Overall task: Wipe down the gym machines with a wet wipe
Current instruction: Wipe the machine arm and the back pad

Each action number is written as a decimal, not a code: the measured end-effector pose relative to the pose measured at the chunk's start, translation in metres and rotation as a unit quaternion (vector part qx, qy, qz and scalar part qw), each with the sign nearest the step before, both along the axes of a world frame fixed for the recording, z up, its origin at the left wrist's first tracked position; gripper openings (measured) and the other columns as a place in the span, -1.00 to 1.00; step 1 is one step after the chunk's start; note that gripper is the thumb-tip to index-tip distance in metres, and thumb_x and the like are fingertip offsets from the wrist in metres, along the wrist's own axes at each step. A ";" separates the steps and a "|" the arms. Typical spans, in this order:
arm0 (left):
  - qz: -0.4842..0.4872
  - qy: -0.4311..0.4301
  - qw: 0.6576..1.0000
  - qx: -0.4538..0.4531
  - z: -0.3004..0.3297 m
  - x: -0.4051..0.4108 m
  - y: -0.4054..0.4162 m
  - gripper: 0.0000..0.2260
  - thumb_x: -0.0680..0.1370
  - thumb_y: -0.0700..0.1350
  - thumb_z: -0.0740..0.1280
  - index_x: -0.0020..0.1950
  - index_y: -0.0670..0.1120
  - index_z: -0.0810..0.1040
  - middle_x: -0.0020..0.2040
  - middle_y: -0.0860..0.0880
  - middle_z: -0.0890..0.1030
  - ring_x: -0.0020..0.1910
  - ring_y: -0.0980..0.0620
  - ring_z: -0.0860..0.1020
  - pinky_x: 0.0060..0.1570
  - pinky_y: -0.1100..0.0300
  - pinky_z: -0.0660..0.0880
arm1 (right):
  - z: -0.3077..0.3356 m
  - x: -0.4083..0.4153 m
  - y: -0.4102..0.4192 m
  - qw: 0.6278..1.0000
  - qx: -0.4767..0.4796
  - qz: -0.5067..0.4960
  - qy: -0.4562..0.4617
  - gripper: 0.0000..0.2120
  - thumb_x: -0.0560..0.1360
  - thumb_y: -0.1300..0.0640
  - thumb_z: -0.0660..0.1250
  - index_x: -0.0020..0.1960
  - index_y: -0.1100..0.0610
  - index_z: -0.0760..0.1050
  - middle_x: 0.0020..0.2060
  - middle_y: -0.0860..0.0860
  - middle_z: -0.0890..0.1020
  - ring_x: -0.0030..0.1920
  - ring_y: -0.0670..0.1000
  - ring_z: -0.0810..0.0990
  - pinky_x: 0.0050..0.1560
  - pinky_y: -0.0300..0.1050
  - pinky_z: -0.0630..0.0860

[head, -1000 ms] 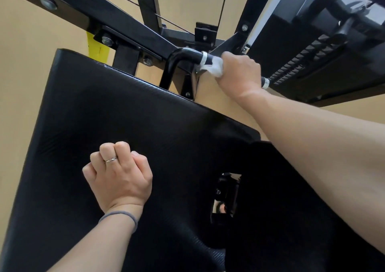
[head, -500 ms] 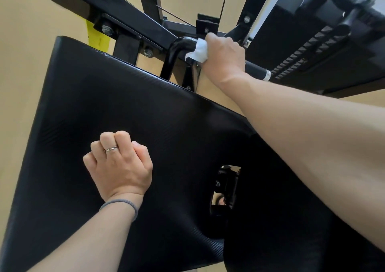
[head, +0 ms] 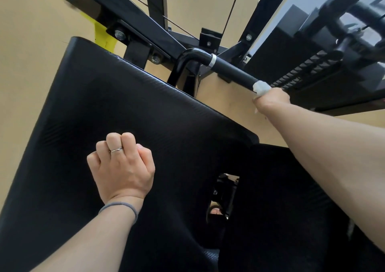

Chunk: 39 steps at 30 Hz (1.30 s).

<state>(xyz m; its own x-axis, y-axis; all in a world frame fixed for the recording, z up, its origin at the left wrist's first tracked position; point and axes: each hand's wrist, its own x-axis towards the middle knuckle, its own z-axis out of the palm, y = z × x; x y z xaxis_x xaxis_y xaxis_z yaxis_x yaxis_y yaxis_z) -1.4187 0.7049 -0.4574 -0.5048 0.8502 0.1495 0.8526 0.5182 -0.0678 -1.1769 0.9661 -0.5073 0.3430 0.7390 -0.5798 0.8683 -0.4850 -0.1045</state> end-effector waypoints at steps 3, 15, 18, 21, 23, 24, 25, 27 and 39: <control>-0.002 0.001 1.000 0.002 0.000 0.000 0.001 -0.89 0.57 -0.12 0.15 -0.02 -0.17 0.35 -0.03 -0.18 0.36 -0.11 -0.19 0.30 -0.11 -0.11 0.22 | 0.009 -0.021 -0.012 0.977 -0.119 -0.117 0.132 -0.56 0.54 0.08 0.43 0.30 0.19 0.33 0.12 0.16 0.56 0.08 0.18 0.58 0.00 0.13 0.58; 0.000 0.012 1.000 0.005 0.000 0.001 0.003 -0.90 0.55 -0.12 0.14 -0.05 -0.16 0.33 -0.03 -0.18 0.37 -0.10 -0.20 0.29 -0.10 -0.09 0.21 | 0.077 -0.131 -0.121 0.918 0.230 0.013 0.324 -0.72 0.59 0.07 0.27 0.28 0.09 0.49 0.00 0.01 0.52 -0.03 0.01 0.49 -0.04 -0.10 0.47; 0.003 0.022 1.000 0.003 0.000 0.002 0.004 -0.92 0.55 -0.14 0.16 -0.07 -0.14 0.32 -0.05 -0.18 0.37 -0.10 -0.18 0.28 -0.11 -0.08 0.20 | 0.075 -0.137 -0.165 0.918 0.291 0.104 0.251 -0.56 0.56 0.02 0.30 0.42 0.07 0.45 0.11 -0.01 0.43 0.12 0.01 0.41 0.21 -0.06 0.44; 0.002 0.021 1.000 0.006 0.001 -0.001 0.008 -0.93 0.54 -0.14 0.13 -0.08 -0.13 0.30 -0.05 -0.18 0.38 -0.10 -0.19 0.31 -0.11 -0.09 0.20 | 0.064 -0.134 -0.190 0.925 0.297 0.168 0.166 -0.57 0.53 0.05 0.30 0.38 0.10 0.47 0.03 0.02 0.41 0.04 0.04 0.34 0.15 -0.06 0.42; 0.003 0.022 1.000 0.000 0.003 0.000 0.007 -0.92 0.55 -0.13 0.11 -0.07 -0.13 0.30 -0.02 -0.19 0.40 -0.09 -0.20 0.34 -0.10 -0.11 0.22 | 0.059 -0.133 -0.205 0.925 0.277 0.179 0.188 -0.64 0.53 0.13 0.33 0.32 0.12 0.49 0.00 0.05 0.47 -0.03 0.05 0.36 0.07 0.02 0.47; 0.003 0.021 1.000 -0.001 0.003 0.000 0.007 -0.92 0.55 -0.13 0.10 -0.06 -0.14 0.30 -0.01 -0.20 0.40 -0.08 -0.21 0.35 -0.09 -0.11 0.23 | 0.056 -0.133 -0.212 0.919 0.279 0.171 0.219 -0.63 0.53 0.18 0.34 0.33 0.14 0.48 0.01 0.07 0.51 -0.03 0.06 0.40 0.05 0.04 0.49; 0.001 0.018 1.000 0.000 0.003 0.000 0.007 -0.92 0.55 -0.13 0.10 -0.06 -0.14 0.31 0.00 -0.20 0.41 -0.06 -0.21 0.36 -0.08 -0.12 0.24 | 0.053 -0.134 -0.221 0.911 0.291 0.158 0.246 -0.61 0.53 0.22 0.35 0.35 0.16 0.48 0.04 0.08 0.55 -0.03 0.08 0.45 0.03 0.04 0.51; -0.019 -0.001 1.000 0.009 0.008 -0.002 0.008 -0.90 0.56 -0.13 0.11 -0.05 -0.15 0.35 0.03 -0.21 0.44 -0.04 -0.23 0.39 -0.05 -0.12 0.27 | 0.048 -0.135 -0.239 0.889 0.337 0.139 0.277 -0.61 0.54 0.26 0.33 0.37 0.20 0.47 0.10 0.10 0.58 0.03 0.11 0.49 0.03 0.00 0.52; 0.026 -0.057 0.994 0.093 0.029 -0.068 -0.212 -0.64 0.67 -0.14 0.14 0.47 -0.12 0.36 0.47 -0.16 0.32 0.33 -0.29 0.35 0.38 -0.18 0.27 | 0.044 -0.145 -0.407 0.787 0.256 0.442 0.347 -0.51 0.72 -0.09 -0.08 0.61 -0.04 0.20 0.58 -0.11 0.25 0.63 0.01 -0.01 0.62 -0.01 -0.12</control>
